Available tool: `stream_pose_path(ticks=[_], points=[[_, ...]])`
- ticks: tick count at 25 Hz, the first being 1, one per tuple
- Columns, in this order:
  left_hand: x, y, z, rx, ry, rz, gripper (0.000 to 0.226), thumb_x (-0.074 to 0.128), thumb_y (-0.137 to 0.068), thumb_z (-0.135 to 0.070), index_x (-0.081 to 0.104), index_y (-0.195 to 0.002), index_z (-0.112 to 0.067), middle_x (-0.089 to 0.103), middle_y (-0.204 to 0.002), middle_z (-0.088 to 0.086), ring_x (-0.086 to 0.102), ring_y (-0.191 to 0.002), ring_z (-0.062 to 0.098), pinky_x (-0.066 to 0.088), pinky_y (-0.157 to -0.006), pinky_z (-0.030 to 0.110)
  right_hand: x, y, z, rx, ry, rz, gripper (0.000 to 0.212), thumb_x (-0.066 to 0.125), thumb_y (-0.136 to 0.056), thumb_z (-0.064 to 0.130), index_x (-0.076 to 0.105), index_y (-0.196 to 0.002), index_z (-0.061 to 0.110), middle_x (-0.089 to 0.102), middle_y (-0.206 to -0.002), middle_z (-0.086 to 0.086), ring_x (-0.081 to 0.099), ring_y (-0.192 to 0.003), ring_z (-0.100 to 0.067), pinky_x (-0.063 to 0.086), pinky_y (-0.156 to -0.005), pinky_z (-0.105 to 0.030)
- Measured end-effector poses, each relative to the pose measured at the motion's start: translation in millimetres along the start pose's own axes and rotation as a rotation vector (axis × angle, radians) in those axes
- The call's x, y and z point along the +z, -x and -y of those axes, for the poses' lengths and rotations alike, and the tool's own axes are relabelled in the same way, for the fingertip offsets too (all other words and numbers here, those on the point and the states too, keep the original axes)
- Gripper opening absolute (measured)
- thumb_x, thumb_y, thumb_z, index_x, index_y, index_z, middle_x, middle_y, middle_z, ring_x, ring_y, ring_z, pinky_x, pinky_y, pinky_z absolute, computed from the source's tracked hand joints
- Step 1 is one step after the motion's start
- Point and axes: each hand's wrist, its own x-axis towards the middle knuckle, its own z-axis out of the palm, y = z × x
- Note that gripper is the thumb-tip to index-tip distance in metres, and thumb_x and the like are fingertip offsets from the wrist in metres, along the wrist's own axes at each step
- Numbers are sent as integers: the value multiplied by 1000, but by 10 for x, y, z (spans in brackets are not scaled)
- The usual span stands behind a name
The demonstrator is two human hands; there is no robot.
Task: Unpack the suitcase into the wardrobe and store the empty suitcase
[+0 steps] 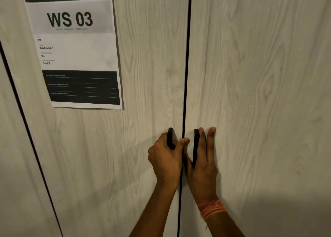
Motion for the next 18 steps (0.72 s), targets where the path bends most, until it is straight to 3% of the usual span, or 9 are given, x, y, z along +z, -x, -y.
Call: stream_pose_path(ticks=[5,8,10,11,12,14,18], points=[[22,-52,6,-24,11,22,27,79,-71,-42,62,-80,-23,59,-65,-14,57,-59,0,42,-54,6,37,-27,-47,-28,-7,15,78,62,-84,23,23,-149,4,7,-158,-15,-6,-138,16,12,-79,17],[-77,-94,-78,-12,-181,123,35,72,-74,-54,51,-71,-25,52,-61,-13,50,-53,2,34,-47,12,-9,-20,-2,-19,-12,76,82,60,-86,31,16,-151,9,0,-161,-8,-3,-137,17,21,-70,17],[-142,-79,-156,3,-369,174,38,61,-78,-63,49,-79,-27,47,-64,-16,48,-57,3,33,-48,14,-97,2,8,-10,44,167,85,61,-86,37,13,-153,14,-4,-161,-2,31,-129,11,35,-52,7],[-178,-59,-197,11,-434,201,40,55,-80,-66,53,-90,-28,50,-71,-16,53,-64,4,36,-52,16,-150,22,-4,-28,113,190,87,62,-87,39,11,-153,18,-5,-161,0,54,-111,2,36,-42,1],[-192,-30,-216,15,-483,231,47,50,-83,-68,55,-106,-27,57,-82,-14,58,-74,8,39,-57,18,-202,29,-21,-57,189,198,87,62,-88,42,8,-153,21,-5,-161,1,64,-91,-4,34,-37,-3],[-228,37,-252,21,-573,288,60,42,-88,-66,47,-128,-22,64,-105,-4,63,-93,15,41,-66,23,-326,11,-27,-93,305,207,82,52,-90,53,5,-153,27,-4,-161,2,66,-76,-6,38,-39,-6],[-301,93,-319,8,-735,372,49,31,-97,-55,47,-121,-15,63,-109,4,63,-95,20,48,-72,30,-489,45,9,-96,459,169,75,30,-90,66,17,-152,28,13,-160,-2,66,-67,-14,52,-50,-29]])
